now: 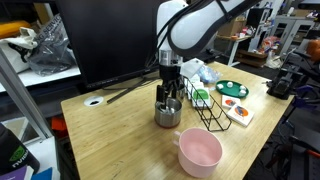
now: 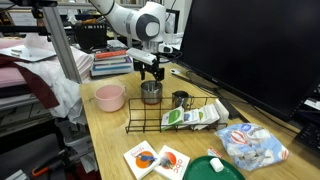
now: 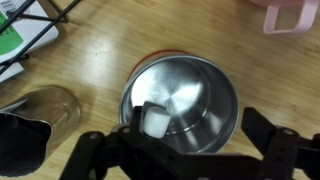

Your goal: Pick the object in the silver bowl and put it in the pink cup

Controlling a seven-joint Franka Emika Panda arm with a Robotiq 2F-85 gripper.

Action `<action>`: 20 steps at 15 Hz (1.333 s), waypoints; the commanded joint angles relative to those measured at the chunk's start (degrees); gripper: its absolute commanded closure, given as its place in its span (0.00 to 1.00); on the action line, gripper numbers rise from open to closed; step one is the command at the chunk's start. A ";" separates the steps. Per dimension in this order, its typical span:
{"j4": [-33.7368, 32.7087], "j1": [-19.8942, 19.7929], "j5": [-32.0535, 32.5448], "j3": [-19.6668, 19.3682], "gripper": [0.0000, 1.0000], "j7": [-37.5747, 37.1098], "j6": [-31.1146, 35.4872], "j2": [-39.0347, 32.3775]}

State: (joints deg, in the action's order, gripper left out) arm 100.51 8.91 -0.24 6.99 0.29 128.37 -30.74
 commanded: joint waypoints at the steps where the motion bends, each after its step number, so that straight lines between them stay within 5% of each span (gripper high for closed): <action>1: -1.27 0.28 0.36 -0.61 0.00 -0.76 -0.26 -0.92; 20: -4.82 -0.44 -0.56 -0.24 0.00 0.92 -2.44 -4.86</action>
State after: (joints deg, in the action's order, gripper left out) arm 97.58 8.80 -0.36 6.48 0.34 127.93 -34.40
